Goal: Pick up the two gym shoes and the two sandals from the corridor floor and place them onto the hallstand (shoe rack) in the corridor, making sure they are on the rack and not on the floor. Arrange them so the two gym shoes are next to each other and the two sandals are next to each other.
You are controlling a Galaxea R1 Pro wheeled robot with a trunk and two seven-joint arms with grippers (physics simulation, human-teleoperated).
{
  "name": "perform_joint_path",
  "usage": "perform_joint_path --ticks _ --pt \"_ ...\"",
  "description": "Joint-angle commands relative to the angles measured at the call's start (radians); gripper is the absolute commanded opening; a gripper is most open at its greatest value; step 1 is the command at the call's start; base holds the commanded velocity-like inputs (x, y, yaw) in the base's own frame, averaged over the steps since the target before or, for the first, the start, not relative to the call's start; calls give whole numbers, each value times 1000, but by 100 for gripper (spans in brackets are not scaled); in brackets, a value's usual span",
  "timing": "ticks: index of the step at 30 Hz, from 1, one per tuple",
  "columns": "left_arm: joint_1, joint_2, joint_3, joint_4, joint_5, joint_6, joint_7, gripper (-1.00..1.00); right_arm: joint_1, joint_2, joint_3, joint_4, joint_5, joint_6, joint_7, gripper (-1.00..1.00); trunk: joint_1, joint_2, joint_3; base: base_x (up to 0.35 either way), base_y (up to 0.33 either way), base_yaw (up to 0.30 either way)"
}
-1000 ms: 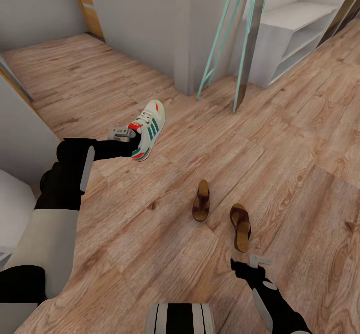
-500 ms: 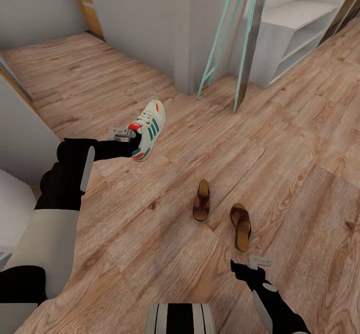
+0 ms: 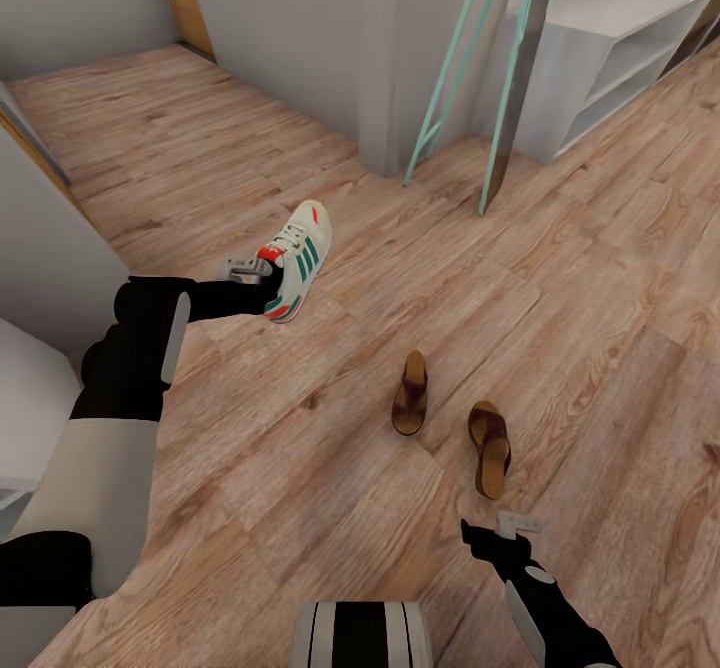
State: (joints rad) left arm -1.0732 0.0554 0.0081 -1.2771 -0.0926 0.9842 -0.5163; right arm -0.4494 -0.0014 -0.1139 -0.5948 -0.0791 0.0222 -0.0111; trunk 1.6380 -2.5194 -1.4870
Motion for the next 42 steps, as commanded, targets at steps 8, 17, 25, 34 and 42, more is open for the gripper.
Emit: perform_joint_path --ticks 8,17,25,34,42 --pt "-1 0 1 -1 -10 2 -10 -100 0 0 0 0 -8 2 -1 100 0 0 -1 135 -63 6" --pt "-1 0 0 -1 -11 2 -10 -100 0 0 0 0 -8 2 -1 100 0 0 -1 68 -23 0" --pt "-1 0 1 -1 -13 2 -10 -100 0 0 0 -1 -8 2 -1 100 0 0 -1 19 -7 0" --pt "-1 0 1 0 -12 1 -10 -100 0 0 0 -2 -8 2 -1 100 0 0 -1 76 -35 0" --pt "-1 0 1 -1 -13 1 -10 -100 0 0 0 -3 -8 2 -1 100 0 0 -1 37 -19 0"
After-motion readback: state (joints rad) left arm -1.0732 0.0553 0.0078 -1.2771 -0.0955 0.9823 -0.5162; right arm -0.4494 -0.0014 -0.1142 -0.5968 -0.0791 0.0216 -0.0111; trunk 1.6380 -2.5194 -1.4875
